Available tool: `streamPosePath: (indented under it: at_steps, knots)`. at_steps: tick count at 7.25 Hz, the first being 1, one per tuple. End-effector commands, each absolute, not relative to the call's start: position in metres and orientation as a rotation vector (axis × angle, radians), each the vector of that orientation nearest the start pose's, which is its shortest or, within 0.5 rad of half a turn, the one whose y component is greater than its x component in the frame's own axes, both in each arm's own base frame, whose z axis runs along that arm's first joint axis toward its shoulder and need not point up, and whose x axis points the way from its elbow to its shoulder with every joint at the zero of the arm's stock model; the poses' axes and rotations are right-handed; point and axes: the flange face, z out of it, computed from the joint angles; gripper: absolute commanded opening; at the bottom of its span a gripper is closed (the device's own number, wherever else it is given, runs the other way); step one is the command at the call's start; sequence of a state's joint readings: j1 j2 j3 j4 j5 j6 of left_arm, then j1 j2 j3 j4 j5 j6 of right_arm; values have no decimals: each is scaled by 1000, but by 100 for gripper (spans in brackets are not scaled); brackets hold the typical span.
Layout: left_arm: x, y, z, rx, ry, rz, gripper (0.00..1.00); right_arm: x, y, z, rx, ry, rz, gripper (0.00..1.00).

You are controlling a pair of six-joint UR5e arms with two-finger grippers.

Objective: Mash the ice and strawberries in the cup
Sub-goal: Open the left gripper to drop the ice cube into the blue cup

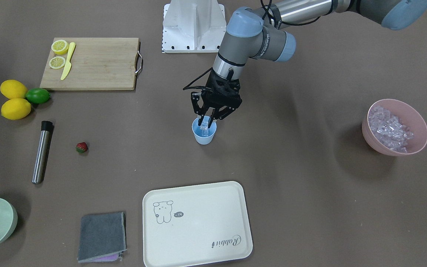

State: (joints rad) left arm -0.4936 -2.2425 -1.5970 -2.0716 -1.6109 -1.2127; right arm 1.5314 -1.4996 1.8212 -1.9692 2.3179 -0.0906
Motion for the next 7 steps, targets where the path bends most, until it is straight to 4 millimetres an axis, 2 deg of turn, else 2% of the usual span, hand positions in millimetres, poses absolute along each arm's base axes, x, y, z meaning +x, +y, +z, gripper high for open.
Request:
streamPosePath:
  at_steps: [1,3,4,5,6,7]
  knots:
    - [547,-442,184,468,1120,-97,98,46,-501,543,-54,-750,-95,100]
    - [533,-445,174,477,1155,-109,98,46,-500,543,-54,-750,-97,100]
    - [500,-457,168,501,1159,-149,98,46,-500,542,-53,-749,-96,100]
    - [457,-466,187,435,1111,-176,98,46,-500,541,-48,-749,-99,100]
    - [403,-492,196,311,1058,-200,98,46,-500,541,-47,-742,-100,100]
    - [354,-502,208,249,1027,-241,98,46,-500,537,-38,-739,-104,100]
